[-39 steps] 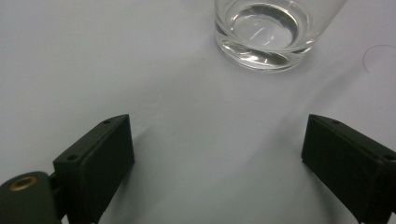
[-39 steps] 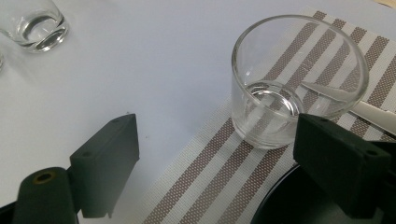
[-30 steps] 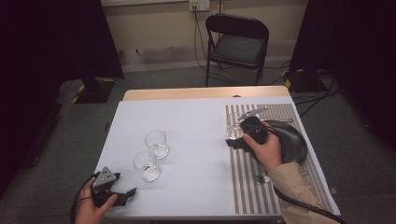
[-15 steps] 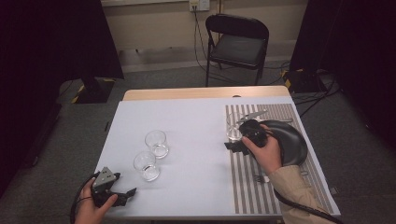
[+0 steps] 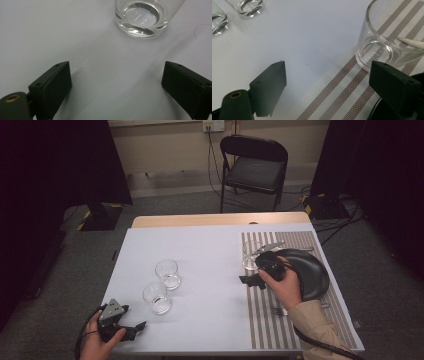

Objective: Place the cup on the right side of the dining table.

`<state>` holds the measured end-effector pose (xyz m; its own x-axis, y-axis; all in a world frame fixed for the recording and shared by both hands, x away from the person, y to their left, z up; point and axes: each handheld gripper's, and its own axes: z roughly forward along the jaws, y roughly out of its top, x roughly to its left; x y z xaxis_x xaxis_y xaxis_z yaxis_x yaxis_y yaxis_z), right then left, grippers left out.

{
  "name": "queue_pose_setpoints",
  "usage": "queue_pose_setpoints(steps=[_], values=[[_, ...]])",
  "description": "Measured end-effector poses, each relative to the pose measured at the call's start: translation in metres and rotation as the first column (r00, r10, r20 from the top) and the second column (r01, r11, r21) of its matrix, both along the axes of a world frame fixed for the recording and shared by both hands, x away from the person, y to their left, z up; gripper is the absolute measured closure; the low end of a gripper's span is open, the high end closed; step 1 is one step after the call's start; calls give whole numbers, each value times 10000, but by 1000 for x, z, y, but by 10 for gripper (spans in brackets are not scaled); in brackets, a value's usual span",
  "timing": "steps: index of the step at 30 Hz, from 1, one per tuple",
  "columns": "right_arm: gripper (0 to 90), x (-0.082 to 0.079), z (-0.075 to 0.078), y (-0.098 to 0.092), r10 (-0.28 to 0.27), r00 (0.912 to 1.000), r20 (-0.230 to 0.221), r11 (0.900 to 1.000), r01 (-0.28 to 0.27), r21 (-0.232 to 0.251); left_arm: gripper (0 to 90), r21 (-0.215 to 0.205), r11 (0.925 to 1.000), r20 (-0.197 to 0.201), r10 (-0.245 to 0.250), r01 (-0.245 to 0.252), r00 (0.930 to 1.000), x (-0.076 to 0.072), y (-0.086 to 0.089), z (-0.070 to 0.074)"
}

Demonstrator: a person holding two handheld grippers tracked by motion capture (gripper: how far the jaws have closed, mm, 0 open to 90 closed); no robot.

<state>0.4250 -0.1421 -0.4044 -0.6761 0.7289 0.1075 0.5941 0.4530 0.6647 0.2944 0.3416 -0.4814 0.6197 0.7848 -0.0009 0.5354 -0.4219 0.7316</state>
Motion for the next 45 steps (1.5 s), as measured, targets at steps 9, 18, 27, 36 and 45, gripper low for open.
queue_pose_setpoints(steps=[9,18,27,36,45], values=[[138,-4,-3,1,201,9998,-19,9998,-201,-91,83,5,10000,-2,-1,1,10000,0,0,0],[139,-7,-5,1,274,9996,-20,9995,-274,-134,83,5,10000,-4,-2,2,10000,0,0,0],[139,-10,-5,0,387,9992,-22,9991,-387,-152,83,4,10000,-5,-1,1,10000,0,0,0],[139,-13,-8,1,505,9987,-92,9986,-507,-179,83,3,10000,0,3,-3,10000,0,0,0],[139,-16,-10,0,556,9984,-135,9982,-558,-207,83,12,10000,-2,-1,1,10000,0,0,0]])
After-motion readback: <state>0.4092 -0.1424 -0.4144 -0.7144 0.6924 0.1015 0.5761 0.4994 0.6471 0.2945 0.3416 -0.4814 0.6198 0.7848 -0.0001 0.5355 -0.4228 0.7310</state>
